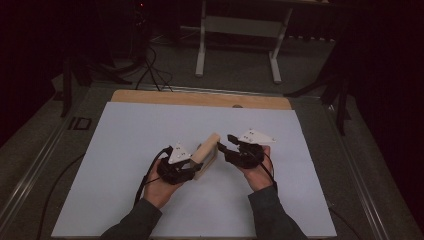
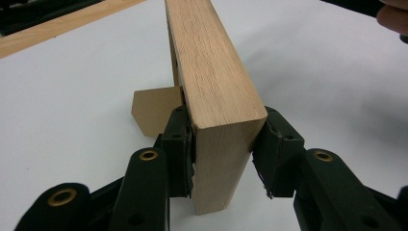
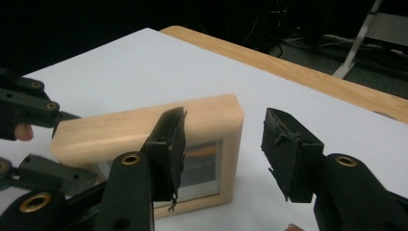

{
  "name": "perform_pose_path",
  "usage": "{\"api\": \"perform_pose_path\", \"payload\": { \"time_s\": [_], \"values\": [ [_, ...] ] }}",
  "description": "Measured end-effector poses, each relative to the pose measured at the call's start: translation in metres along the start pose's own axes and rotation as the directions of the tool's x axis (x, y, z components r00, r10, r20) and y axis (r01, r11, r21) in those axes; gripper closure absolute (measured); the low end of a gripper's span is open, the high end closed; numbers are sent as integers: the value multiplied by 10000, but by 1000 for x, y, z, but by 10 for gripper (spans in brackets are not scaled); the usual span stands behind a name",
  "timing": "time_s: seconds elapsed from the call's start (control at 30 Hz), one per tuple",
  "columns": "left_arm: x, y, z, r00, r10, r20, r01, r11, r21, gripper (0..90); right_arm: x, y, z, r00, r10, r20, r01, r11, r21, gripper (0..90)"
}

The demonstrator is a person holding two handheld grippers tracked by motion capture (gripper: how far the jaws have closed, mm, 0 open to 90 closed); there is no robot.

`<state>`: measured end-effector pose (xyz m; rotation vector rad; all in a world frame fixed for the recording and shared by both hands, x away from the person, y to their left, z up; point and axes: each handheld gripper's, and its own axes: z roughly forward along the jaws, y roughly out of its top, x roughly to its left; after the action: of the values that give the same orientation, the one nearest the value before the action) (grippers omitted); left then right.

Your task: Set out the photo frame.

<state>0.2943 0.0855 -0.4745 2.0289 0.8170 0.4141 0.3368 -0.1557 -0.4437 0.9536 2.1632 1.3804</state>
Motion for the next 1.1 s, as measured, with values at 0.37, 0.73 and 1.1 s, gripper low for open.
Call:
{"api": "perform_pose_path", "payload": {
  "time_s": [0.37,0.73,1.1],
  "values": [
    [-2,-1,-1,9999,120,45,-120,9999,-1,609,-1,9,16,9991,-423,91,422,9990,159,653],
    [-4,-1,-2,9992,369,133,-369,9993,24,609,1,21,34,9976,-662,185,658,9976,196,894],
    [-5,-2,-3,9986,495,184,-496,9988,20,609,2,22,52,9978,-617,246,602,9964,589,897]
  ]
}}
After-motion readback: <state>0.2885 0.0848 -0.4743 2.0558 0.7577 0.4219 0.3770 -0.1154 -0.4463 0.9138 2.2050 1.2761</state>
